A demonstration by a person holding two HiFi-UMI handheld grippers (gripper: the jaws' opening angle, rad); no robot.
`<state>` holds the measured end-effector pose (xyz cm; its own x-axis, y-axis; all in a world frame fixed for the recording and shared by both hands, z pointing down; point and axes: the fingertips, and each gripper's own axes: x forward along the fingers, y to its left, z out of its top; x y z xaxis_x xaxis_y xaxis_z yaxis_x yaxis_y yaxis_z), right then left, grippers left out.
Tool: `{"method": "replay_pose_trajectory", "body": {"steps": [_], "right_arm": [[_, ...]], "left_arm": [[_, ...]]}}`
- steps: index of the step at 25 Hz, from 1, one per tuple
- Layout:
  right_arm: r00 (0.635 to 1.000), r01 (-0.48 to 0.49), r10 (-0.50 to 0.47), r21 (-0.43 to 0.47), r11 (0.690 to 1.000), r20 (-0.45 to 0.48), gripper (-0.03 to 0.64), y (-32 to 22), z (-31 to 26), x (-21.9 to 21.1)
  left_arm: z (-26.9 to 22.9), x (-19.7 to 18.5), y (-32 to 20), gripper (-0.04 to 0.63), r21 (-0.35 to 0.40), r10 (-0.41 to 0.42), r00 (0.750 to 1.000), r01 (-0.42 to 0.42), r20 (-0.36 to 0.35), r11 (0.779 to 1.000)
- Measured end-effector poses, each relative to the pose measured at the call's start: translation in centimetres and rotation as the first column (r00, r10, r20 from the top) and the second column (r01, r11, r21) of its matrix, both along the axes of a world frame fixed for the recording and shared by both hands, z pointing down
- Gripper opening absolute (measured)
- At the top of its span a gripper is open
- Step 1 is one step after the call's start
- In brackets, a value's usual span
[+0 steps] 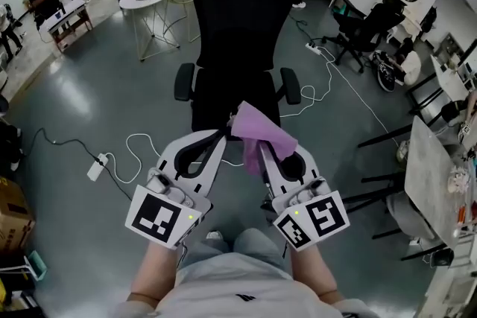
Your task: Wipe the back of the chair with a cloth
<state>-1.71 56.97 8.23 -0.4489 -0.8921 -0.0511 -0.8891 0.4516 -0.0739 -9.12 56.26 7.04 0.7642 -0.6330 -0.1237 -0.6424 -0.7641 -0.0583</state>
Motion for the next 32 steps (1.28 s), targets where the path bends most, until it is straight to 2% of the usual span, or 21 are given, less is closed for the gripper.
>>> {"method": "replay_pose_trajectory", "body": {"steps": [4,10,14,32], "right_arm": [[0.999,0.020,-0.019,-0.034,0.999,0.042,0.057,-1.0,0.6,-0.3],[0.997,0.039,-0.040,-0.019,0.999,-0.067,0.054,-3.8,1.1,-0.4],[0.996,0.061,-0.061,-0.003,0.998,-0.069,0.051,-6.5,1.1,0.3],[0.983,0.181,-0.181,-0.042,0.983,-0.010,0.049,-21.4,0.3,9.8]], "left_arm": [[0.7,-0.8,-0.7,0.012,-0.020,0.008,1.000,-0.008,-0.004,1.000],[1.0,-0.9,-3.8,0.012,-0.026,-0.015,1.000,0.016,0.011,1.000],[1.3,-0.2,-6.8,0.012,-0.029,-0.030,0.999,0.031,0.019,0.999],[-0.3,9.7,-20.8,0.012,-0.016,-0.129,0.992,0.129,0.011,0.991]]}}
